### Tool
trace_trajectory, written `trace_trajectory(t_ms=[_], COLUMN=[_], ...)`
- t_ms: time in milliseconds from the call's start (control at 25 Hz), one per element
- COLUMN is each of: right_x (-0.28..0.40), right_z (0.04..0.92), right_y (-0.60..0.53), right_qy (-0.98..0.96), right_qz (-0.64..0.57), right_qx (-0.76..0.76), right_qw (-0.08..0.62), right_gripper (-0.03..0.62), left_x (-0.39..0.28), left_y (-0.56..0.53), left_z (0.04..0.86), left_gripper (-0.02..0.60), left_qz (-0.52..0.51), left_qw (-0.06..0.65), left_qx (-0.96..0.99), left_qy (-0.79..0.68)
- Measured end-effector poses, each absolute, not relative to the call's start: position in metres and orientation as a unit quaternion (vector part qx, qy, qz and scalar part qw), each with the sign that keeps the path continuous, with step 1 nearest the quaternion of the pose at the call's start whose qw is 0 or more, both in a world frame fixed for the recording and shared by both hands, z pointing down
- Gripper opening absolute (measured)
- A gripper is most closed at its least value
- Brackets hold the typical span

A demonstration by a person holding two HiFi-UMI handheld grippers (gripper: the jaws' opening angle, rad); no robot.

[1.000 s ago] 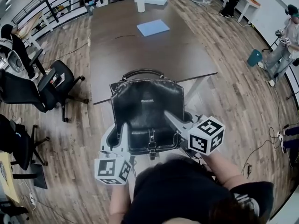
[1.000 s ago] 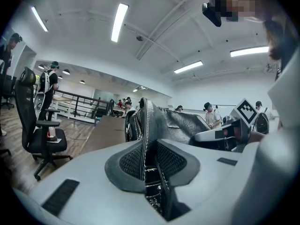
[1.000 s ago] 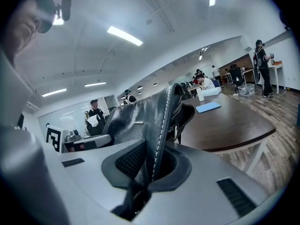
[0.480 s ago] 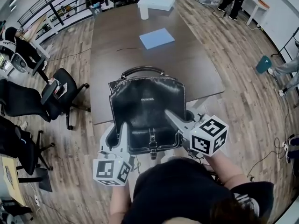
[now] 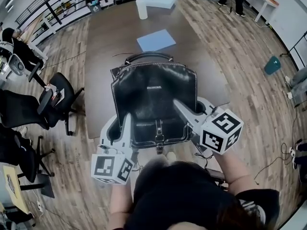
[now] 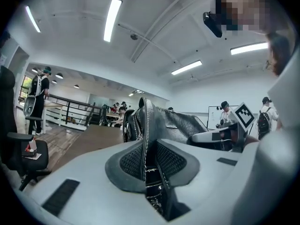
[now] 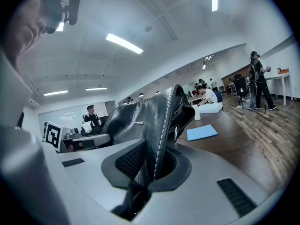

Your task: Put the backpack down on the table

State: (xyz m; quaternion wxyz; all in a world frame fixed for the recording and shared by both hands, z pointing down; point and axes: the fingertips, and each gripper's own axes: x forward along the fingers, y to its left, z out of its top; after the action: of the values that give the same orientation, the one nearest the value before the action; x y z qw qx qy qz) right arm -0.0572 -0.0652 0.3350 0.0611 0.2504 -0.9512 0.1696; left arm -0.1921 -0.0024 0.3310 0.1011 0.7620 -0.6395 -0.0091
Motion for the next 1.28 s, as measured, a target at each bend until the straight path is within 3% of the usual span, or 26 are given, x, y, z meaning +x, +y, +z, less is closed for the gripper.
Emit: trace_trajectory(t_ms=[760, 1280], right_x=[-0.067, -0.023], right_z=[0.328, 0.32], right_y=[-0.186, -0.282], right_qy=[-0.923, -0.923], right_qz=[0.143, 0.128], right_qx=[0.351, 0.358], right_qw=[0.063, 0.065], right_gripper=[0.054, 0.058], left_x=[-0.21, -0.164], left_y=[-0.144, -0.232], left_z=[0.325, 0.318], left_gripper=[0.083, 0.083], left_qz=[-0.033, -0.046], left_qw=[0.093, 0.095], left_qx=[0.819, 0.817], left_qy=[-0.565, -0.567])
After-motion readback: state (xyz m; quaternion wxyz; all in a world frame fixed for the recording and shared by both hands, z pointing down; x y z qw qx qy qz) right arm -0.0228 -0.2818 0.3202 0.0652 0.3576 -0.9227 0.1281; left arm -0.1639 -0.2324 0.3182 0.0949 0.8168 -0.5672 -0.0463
